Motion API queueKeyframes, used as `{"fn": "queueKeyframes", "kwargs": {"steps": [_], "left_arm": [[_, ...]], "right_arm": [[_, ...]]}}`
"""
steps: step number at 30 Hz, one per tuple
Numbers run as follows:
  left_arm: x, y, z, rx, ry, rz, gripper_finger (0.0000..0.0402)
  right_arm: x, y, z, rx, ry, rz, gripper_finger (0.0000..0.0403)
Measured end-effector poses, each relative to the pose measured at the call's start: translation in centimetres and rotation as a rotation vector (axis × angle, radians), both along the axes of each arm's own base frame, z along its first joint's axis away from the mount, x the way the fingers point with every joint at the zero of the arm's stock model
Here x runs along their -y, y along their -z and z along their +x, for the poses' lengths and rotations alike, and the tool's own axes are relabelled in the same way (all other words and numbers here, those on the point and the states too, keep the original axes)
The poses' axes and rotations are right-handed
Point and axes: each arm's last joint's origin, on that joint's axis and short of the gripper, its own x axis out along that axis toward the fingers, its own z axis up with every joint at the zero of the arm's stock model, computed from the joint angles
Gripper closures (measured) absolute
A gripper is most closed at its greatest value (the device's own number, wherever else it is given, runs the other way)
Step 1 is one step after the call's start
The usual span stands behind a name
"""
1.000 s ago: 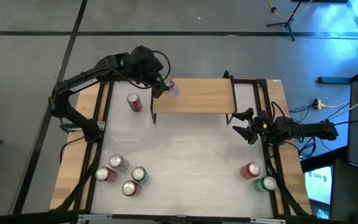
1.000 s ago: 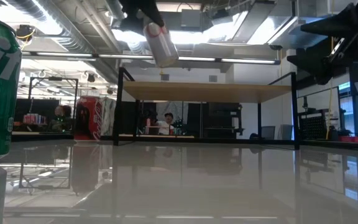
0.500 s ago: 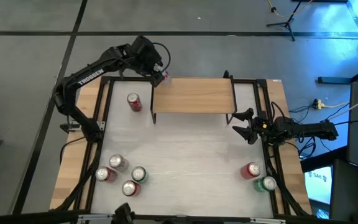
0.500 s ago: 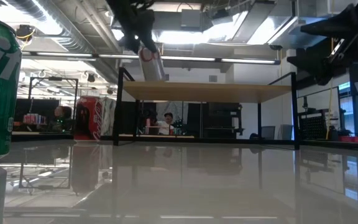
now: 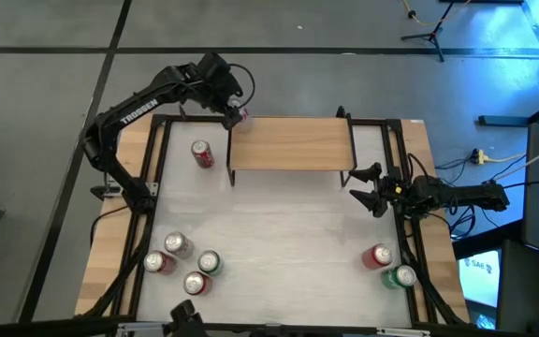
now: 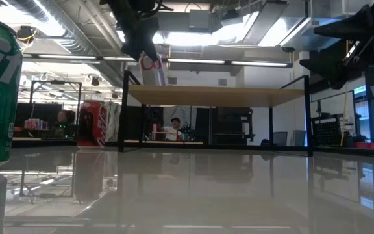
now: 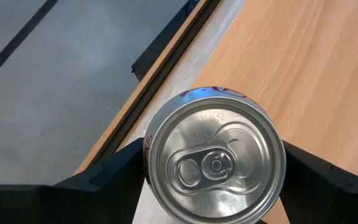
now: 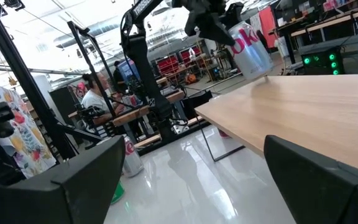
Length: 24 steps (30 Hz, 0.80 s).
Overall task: Place canned beverage on shelf
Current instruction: Put the top red-silver soda can on the shelf
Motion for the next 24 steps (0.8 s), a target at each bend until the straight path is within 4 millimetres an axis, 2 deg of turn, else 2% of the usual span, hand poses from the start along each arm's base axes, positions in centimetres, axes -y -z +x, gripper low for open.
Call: {"fn": "queueKeyframes", "kwargs": {"steps": [7, 24], "left_arm": [[-0.4, 0.9, 0.9, -0.015, 0.012, -0.014, 0.0117], [0.1, 1.0, 1.4, 0.001, 0.046, -0.038, 0.0117]], "right_arm": [[0.0, 0.0, 0.0, 0.0, 0.0, 0.0, 0.0022], [0.0, 0.0, 0.0, 0.0, -0.001, -0.001, 0.0022]]}}
